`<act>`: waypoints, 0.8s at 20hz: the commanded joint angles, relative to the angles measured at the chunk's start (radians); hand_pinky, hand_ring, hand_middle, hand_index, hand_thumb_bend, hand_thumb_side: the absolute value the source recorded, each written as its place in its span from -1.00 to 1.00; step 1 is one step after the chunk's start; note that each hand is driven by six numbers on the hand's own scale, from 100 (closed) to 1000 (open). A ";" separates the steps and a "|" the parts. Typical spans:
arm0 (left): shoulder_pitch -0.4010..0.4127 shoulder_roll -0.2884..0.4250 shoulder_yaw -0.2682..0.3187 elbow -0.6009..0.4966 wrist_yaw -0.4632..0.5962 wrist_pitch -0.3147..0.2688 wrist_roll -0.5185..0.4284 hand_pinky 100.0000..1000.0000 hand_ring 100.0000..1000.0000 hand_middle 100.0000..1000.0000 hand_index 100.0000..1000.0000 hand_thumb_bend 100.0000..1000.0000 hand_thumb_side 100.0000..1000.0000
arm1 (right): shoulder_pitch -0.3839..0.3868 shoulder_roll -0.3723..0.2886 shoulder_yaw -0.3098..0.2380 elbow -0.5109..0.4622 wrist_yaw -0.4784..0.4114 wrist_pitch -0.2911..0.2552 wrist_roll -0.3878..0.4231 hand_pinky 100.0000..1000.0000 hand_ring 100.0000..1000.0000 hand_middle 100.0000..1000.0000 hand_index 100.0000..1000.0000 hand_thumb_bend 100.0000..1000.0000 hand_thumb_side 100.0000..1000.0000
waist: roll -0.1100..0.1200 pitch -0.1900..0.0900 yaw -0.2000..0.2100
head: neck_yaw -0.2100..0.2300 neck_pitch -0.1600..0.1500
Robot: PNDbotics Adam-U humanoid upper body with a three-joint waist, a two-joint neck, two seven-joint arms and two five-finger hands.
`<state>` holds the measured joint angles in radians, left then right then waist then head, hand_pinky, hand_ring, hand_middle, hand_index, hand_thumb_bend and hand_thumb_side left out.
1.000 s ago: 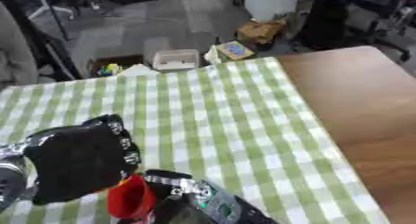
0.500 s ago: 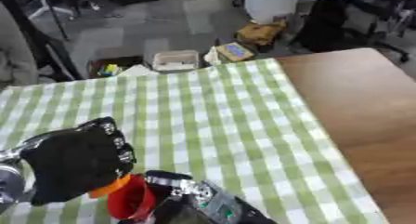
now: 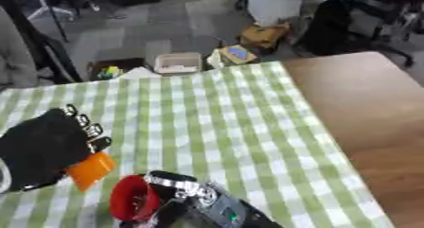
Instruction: Pour the contents of one cup into another cup.
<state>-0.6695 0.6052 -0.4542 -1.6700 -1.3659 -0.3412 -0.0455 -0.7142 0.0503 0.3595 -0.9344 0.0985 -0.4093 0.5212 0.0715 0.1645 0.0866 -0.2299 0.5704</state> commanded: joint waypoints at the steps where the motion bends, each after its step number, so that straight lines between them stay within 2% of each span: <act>1: 0.000 0.050 0.045 0.022 0.119 0.045 -0.023 -1.00 -1.00 -0.98 -0.08 -0.73 -0.88 | -0.044 -0.029 -0.035 -0.004 0.037 -0.017 -0.047 -0.35 -0.62 -0.89 -0.20 -1.00 -1.00 | 0.001 -0.014 0.000 | -0.002 -0.010; 2: 0.004 0.056 0.049 0.026 0.155 0.054 -0.032 -1.00 -1.00 -0.98 -0.07 -0.74 -0.88 | -0.053 -0.036 -0.045 -0.002 0.048 -0.022 -0.063 -0.35 -0.62 -0.89 -0.20 -1.00 -1.00 | 0.000 -0.015 0.001 | -0.002 -0.011; 3: 0.010 0.061 0.053 0.032 0.192 0.062 -0.044 -1.00 -1.00 -0.97 -0.06 -0.92 -0.85 | -0.063 -0.043 -0.055 -0.001 0.057 -0.026 -0.078 -0.35 -0.63 -0.89 -0.21 -1.00 -1.00 | -0.001 -0.015 0.000 | -0.002 -0.011; 5: 0.021 0.071 0.055 0.051 0.274 0.077 -0.075 -1.00 -1.00 -0.96 -0.05 -1.00 -0.82 | -0.081 -0.057 -0.073 -0.005 0.066 -0.031 -0.105 -0.35 -0.63 -0.89 -0.21 -1.00 -1.00 | -0.003 -0.016 -0.001 | -0.001 -0.013; 11: 0.068 0.061 0.045 0.128 0.514 0.111 -0.151 -1.00 -1.00 -0.88 0.02 -1.00 -0.68 | -0.117 -0.096 -0.120 -0.002 0.093 -0.029 -0.168 -0.34 -0.61 -0.87 -0.20 -1.00 -1.00 | -0.009 -0.014 -0.006 | 0.003 -0.019; 14: 0.096 0.039 0.045 0.131 0.653 0.113 -0.173 -1.00 -1.00 -0.82 0.08 -1.00 -0.67 | -0.126 -0.104 -0.145 0.018 0.160 -0.049 -0.208 -0.30 -0.55 -0.82 -0.19 -1.00 -1.00 | -0.013 -0.009 -0.008 | 0.004 -0.022; 16: 0.114 0.021 0.058 0.121 0.764 0.108 -0.180 -1.00 -1.00 -0.76 0.13 -1.00 -0.66 | -0.129 -0.105 -0.161 0.032 0.224 -0.074 -0.232 -0.25 -0.46 -0.78 -0.22 -1.00 -0.93 | -0.016 -0.005 -0.009 | 0.004 -0.026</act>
<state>-0.5457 0.6171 -0.4144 -1.5354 -0.6621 -0.2322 -0.2184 -0.8186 -0.0431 0.2132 -0.8989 0.2883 -0.4729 0.3064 0.0539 0.1745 0.0771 -0.2292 0.5576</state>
